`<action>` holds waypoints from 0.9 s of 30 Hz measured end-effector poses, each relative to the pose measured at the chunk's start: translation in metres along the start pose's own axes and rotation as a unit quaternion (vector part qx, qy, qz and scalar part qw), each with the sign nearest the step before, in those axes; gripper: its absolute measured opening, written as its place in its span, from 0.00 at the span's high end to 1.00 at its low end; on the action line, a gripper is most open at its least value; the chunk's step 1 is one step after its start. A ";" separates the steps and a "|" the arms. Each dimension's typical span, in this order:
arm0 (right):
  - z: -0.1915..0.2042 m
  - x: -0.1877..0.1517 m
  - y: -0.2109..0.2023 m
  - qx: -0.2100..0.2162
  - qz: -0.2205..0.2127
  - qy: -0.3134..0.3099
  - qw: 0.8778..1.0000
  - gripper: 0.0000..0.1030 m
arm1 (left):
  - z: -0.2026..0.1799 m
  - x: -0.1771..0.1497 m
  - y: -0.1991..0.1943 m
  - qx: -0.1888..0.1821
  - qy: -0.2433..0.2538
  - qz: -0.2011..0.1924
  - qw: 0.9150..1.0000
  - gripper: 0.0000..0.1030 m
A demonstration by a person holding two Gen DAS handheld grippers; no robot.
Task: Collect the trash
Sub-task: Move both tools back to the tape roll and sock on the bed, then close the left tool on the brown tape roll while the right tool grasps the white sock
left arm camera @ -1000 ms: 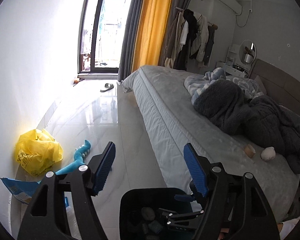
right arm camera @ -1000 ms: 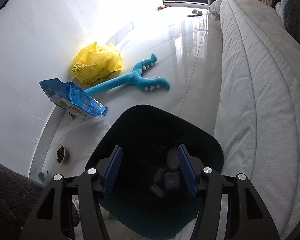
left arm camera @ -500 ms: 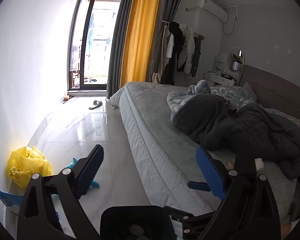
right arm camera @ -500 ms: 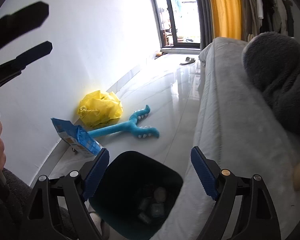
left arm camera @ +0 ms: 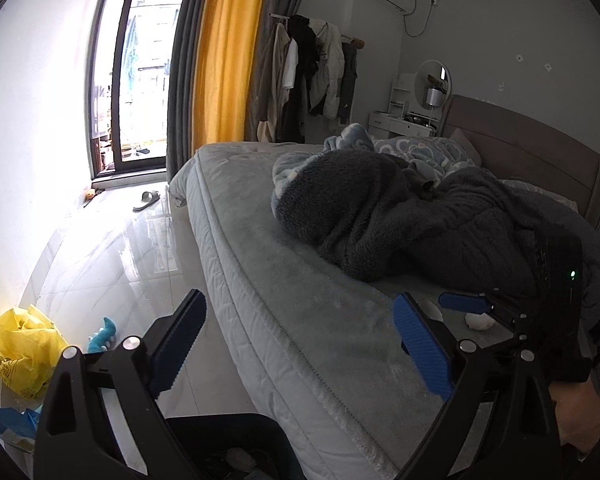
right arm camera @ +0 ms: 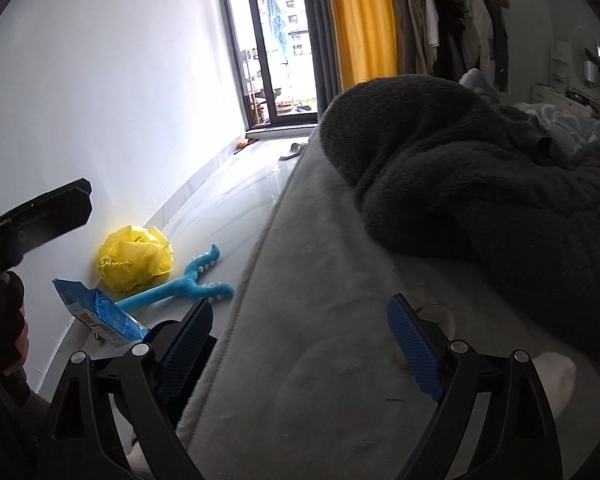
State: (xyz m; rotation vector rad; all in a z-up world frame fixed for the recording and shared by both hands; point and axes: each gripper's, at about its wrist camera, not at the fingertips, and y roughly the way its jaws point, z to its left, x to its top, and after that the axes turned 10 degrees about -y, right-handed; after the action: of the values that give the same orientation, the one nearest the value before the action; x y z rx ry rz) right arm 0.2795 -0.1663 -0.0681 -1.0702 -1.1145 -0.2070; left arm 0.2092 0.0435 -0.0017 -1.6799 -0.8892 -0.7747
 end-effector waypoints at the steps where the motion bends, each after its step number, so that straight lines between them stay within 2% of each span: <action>1: -0.007 -0.002 -0.003 -0.005 0.000 0.006 1.000 0.12 | -0.004 -0.001 0.004 -0.007 0.001 0.003 1.000 0.07; 9: -0.052 -0.020 -0.022 -0.039 0.009 0.030 0.999 0.12 | -0.034 -0.004 0.041 -0.043 0.017 0.030 0.998 0.07; 14: -0.071 -0.032 -0.032 -0.055 0.020 0.048 0.997 0.12 | -0.047 -0.007 0.062 -0.052 0.021 0.050 0.997 0.07; 27: -0.102 -0.051 -0.042 -0.088 0.040 0.048 0.994 0.11 | -0.077 -0.018 0.118 -0.083 0.011 0.109 0.990 0.07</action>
State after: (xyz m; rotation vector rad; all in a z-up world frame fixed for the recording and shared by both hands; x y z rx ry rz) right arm 0.2930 -0.2857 -0.0876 -1.2460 -0.9774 -0.2936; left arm 0.2953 -0.0565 -0.0542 -1.8749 -0.6258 -0.7306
